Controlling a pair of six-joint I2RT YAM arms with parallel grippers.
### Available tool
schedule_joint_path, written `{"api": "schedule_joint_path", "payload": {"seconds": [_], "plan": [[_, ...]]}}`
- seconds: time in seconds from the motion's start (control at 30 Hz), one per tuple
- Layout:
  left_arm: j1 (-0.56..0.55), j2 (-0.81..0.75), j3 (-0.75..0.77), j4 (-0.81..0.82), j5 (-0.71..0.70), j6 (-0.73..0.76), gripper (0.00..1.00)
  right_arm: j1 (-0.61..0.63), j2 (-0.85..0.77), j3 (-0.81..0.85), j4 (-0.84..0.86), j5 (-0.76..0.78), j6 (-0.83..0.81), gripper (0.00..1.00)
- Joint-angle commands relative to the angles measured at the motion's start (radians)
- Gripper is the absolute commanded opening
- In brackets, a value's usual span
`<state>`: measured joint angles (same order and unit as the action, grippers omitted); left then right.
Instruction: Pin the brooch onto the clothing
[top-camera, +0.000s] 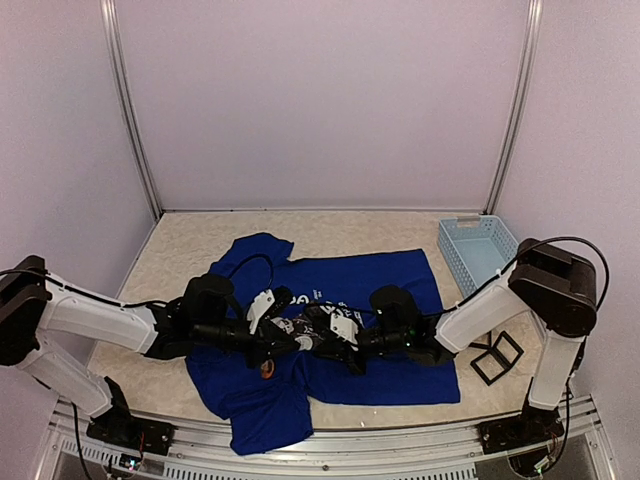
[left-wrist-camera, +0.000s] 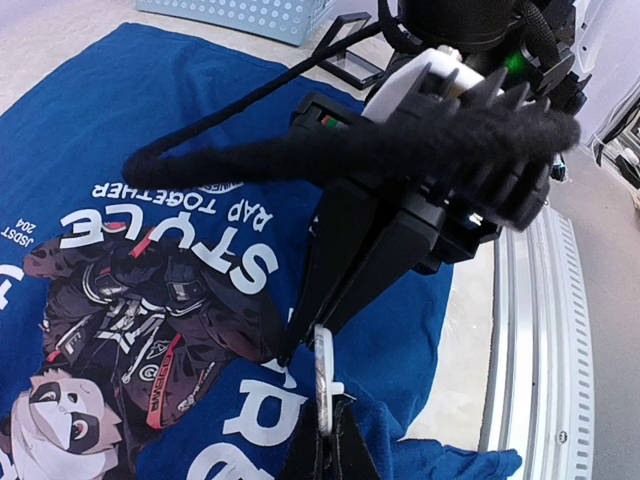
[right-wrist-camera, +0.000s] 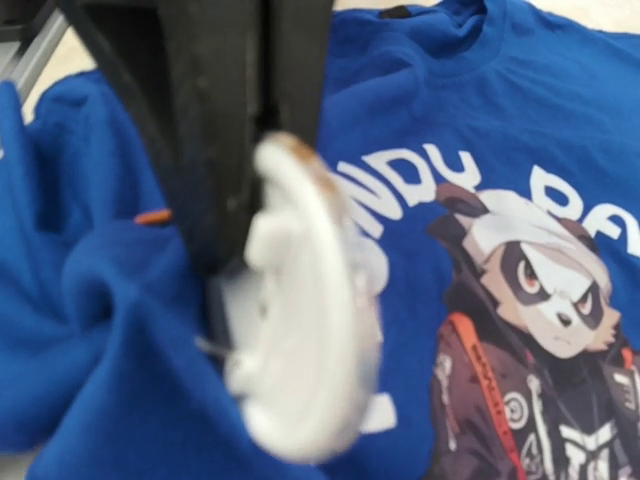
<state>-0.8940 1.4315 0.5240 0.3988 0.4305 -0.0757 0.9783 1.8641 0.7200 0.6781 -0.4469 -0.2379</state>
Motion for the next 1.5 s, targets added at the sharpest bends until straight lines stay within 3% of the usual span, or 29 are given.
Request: {"api": "schedule_joint_path", "payload": {"seconds": [0.0,0.27,1.1,1.3,1.47], "plan": [[0.002,0.004,0.037,0.008,0.053,-0.013,0.00,-0.015,0.038,0.031,-0.043,0.036,0.045,0.00],[0.003,0.028,0.048,0.022,0.074,-0.022,0.00,-0.058,0.070,0.046,-0.051,0.006,0.116,0.00],[0.001,-0.003,0.016,0.037,0.051,-0.019,0.00,-0.076,0.047,0.031,-0.155,-0.062,0.075,0.03],[-0.002,0.000,0.018,0.026,0.038,-0.009,0.00,-0.076,-0.031,0.035,-0.184,-0.131,0.046,0.33],[-0.009,0.002,0.019,0.012,0.016,0.005,0.00,-0.079,-0.105,0.022,-0.084,-0.194,0.069,0.49]]}}
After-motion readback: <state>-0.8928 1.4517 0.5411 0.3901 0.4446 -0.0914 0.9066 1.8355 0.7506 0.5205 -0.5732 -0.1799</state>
